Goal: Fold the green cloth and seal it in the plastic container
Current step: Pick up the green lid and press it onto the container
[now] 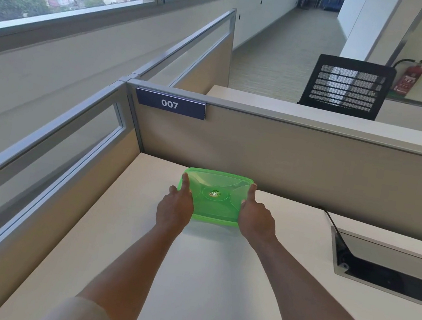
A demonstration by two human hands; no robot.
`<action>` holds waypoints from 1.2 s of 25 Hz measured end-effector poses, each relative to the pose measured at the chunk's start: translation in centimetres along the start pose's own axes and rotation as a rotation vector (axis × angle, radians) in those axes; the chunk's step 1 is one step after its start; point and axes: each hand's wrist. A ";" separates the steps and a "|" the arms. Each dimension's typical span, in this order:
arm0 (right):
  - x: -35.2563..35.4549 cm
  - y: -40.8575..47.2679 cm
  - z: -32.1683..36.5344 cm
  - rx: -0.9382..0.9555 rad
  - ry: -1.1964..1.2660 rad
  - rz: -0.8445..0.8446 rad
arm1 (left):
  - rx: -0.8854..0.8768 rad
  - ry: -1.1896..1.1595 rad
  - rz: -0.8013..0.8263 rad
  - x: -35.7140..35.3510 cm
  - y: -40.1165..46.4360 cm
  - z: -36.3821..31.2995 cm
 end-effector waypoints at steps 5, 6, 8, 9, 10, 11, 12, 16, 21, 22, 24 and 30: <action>0.0 0.1 -0.1 -0.003 0.001 0.013 | -0.001 0.010 0.018 0.2 0.0 -0.1; -0.1 0.1 -0.1 -0.001 0.000 0.013 | -0.003 0.014 0.021 0.2 0.0 -0.1; -0.2 0.2 -0.2 -0.002 -0.004 0.012 | -0.006 0.031 0.028 0.4 0.2 -0.1; -0.2 0.3 -0.2 -0.002 -0.005 0.015 | -0.004 0.040 0.033 0.4 0.3 -0.2; -0.2 0.3 -0.2 -0.001 -0.003 0.021 | -0.003 0.049 0.037 0.5 0.4 -0.2; -0.2 0.4 -0.3 -0.002 0.003 0.027 | -0.005 0.056 0.038 0.5 0.5 -0.2; -0.2 0.4 -0.3 -0.004 0.009 0.031 | -0.009 0.060 0.035 0.6 0.5 -0.2; -0.3 0.3 -0.5 0.000 0.016 0.026 | -0.018 0.061 0.030 0.5 0.5 -0.2; -0.2 0.3 -0.6 0.003 0.012 0.032 | -0.025 0.049 0.027 0.4 0.4 0.0; -0.2 0.4 -0.6 0.005 0.010 0.032 | -0.024 0.045 0.029 0.4 0.5 0.0; -0.2 0.5 -0.6 0.011 0.004 0.031 | -0.022 0.053 0.034 0.4 0.7 0.0; -0.5 0.6 -0.7 0.016 -0.005 0.021 | -0.048 0.089 0.050 0.6 1.0 0.1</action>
Point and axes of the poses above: each hand's wrist, its own y-axis towards the middle knuckle, its own x-axis out of the back of the hand, z = x × y, and after that the axes turned 4 degrees about -y, right-handed
